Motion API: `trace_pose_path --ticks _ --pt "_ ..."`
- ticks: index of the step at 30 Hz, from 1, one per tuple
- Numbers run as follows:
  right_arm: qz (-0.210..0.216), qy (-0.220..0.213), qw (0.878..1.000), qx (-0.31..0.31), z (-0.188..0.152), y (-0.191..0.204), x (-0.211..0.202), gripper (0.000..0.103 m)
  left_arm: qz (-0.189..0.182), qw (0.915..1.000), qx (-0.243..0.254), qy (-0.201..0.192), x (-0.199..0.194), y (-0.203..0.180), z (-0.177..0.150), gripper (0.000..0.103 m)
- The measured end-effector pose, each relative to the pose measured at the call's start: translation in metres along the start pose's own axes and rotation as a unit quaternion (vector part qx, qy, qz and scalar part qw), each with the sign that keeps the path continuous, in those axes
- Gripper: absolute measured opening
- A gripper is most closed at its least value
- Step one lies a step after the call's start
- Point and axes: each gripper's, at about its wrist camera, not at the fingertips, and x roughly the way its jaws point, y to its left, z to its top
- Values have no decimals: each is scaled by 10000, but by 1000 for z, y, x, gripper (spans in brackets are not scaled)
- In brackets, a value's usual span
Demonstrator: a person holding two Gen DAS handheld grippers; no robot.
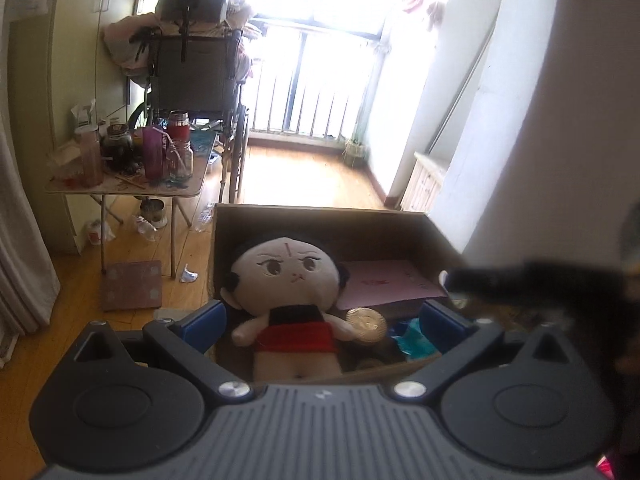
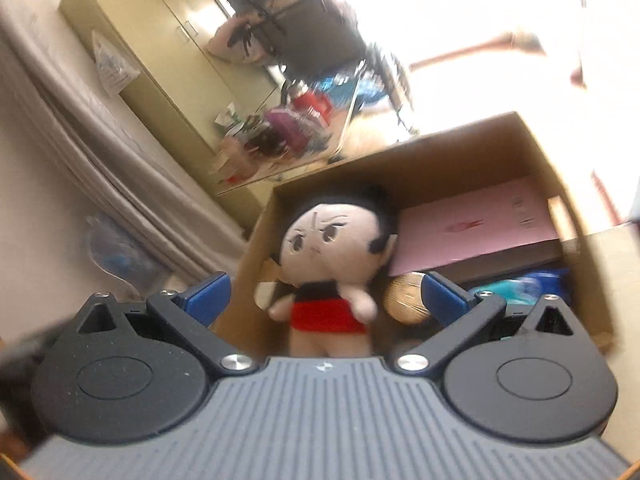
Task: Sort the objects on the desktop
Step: 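Open the right gripper to release the doll beside the gold jar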
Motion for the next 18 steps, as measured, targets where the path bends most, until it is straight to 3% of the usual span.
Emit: trace_pose_path --ticks 6,11,15,18 --pt "-1035 -417 9917 -645 -44 14 -55 102 382 9988 -272 142 -21 -19 -19 103" --pt "-1815 -467 9723 -1398 -66 28 -70 102 954 9950 74 290 -30 -39 -36 103" --pt "-2378 -566 9513 -1878 -75 39 -76 102 1238 9923 66 12 -44 -47 -41 103" --pt "-2521 -576 9477 -1869 -76 41 -76 102 1228 9919 194 -254 -57 -49 -36 103"
